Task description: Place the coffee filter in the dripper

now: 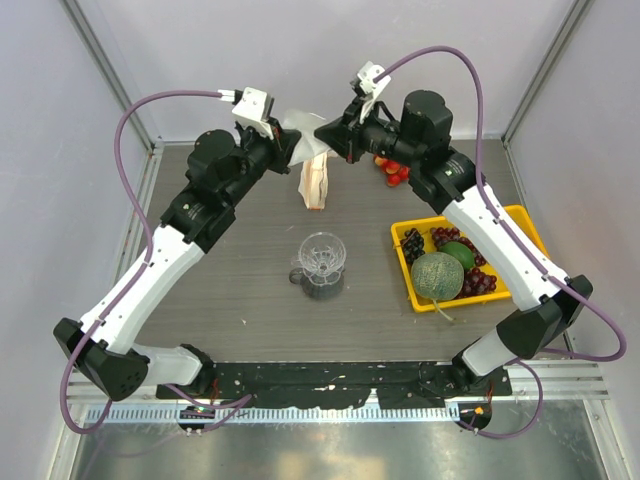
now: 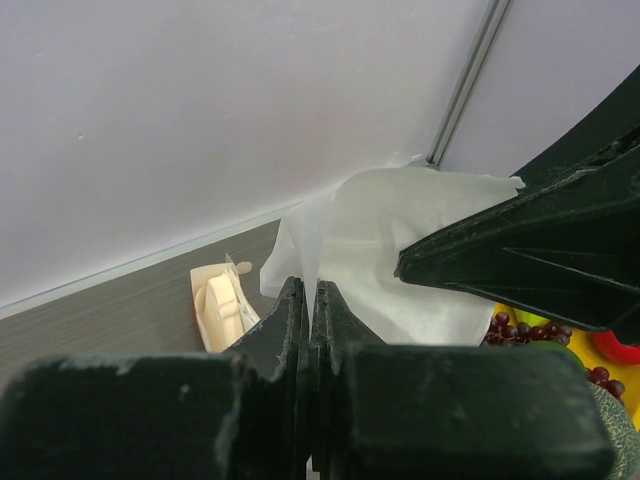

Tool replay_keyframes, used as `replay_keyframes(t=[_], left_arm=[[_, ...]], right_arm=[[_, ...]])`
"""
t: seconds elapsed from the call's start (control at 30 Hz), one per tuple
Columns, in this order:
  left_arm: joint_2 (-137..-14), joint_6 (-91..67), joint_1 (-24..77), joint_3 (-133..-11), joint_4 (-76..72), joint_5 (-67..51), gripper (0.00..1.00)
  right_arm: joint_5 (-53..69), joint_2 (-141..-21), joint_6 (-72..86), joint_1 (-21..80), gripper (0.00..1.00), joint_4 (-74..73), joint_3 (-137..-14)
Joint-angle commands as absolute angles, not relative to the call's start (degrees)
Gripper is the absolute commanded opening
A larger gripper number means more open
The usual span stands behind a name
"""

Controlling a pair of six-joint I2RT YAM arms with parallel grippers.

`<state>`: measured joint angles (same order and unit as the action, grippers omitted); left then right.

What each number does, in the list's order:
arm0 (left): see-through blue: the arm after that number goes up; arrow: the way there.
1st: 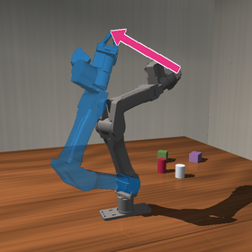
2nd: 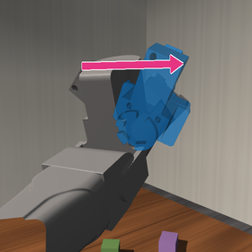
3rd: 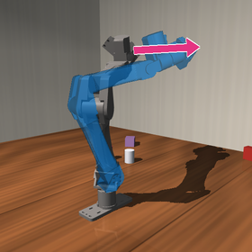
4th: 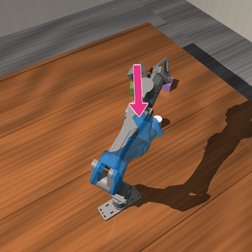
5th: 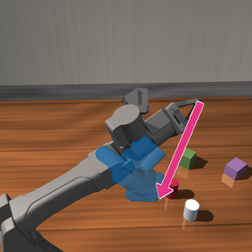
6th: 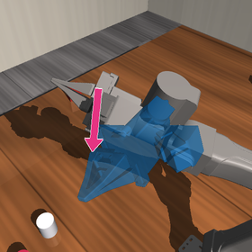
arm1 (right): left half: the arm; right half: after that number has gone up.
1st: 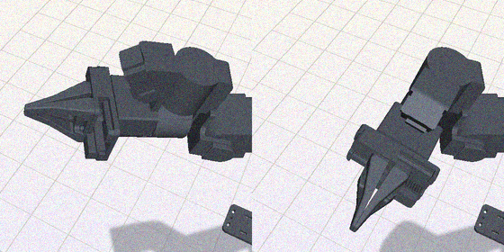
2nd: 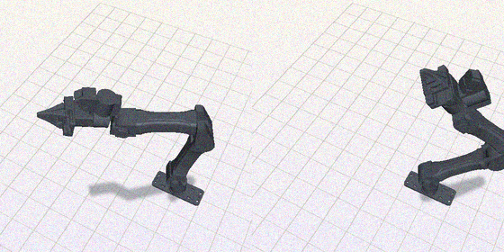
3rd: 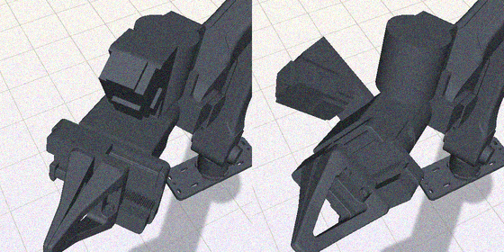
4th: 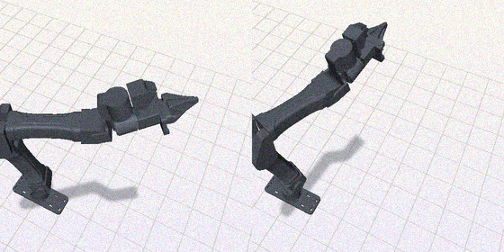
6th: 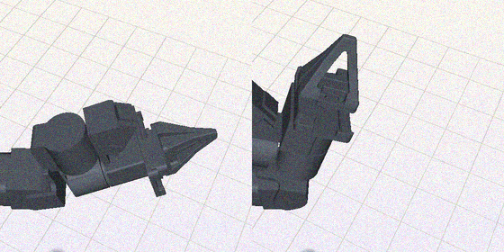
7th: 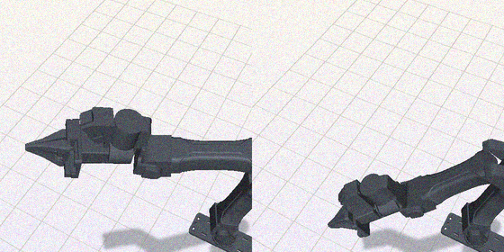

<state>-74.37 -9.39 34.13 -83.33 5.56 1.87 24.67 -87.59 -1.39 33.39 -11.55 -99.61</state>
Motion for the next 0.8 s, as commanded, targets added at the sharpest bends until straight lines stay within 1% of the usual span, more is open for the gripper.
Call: replay_keyframes(t=[0.0,0.13,0.17,0.2,0.23,0.27,0.33,0.4,0.57,0.67,0.77], left_arm=[[-74.36,-10.11,34.45,-84.99,2.46,0.26,0.0],[-73.48,-9.76,34.37,-84.29,2.37,0.7,0.0],[-73.39,-9.67,34.45,-83.94,2.11,1.23,0.0],[-73.04,-9.41,34.45,-83.59,1.85,1.32,0.0],[-72.95,-9.23,34.45,-83.41,1.67,1.58,0.0],[-72.95,-9.14,34.37,-83.41,1.5,1.84,0.0],[-73.12,-8.7,34.45,-83.32,1.41,1.76,0.0],[-73.21,-8.61,34.37,-83.32,1.14,1.41,0.0],[-73.65,-9.05,34.45,-83.58,0.35,0.26,0.0],[-73.92,-9.32,34.45,-83.5,0.35,0.18,0.0],[-74.0,-9.84,34.45,-83.58,0.35,0.44,0.0]], right_arm=[[28.74,-85.52,-0.18,33.66,0.05,-6.95,-99.84],[24.36,-85.6,-0.35,33.31,0.05,-8.08,-100.28],[21.65,-85.69,-0.44,33.22,0.09,-8.87,-100.89],[20.14,-85.69,-0.18,33.22,0.19,-10.18,-101.16],[18.3,-85.78,-0.09,33.22,0.38,-10.8,-101.6],[17.59,-85.78,-0.17,33.22,0.43,-11.68,-101.69],[16.35,-85.69,1.67,33.22,0.62,-12.39,-101.78],[15.13,-85.69,2.89,33.22,0.68,-12.92,-101.95],[15.12,-86.13,4.3,33.22,0.68,-11.96,-101.78],[15.73,-86.4,5.44,33.22,0.65,-10.82,-101.52],[16.87,-85.35,8.43,33.13,0.64,-6.52,-98.88]])
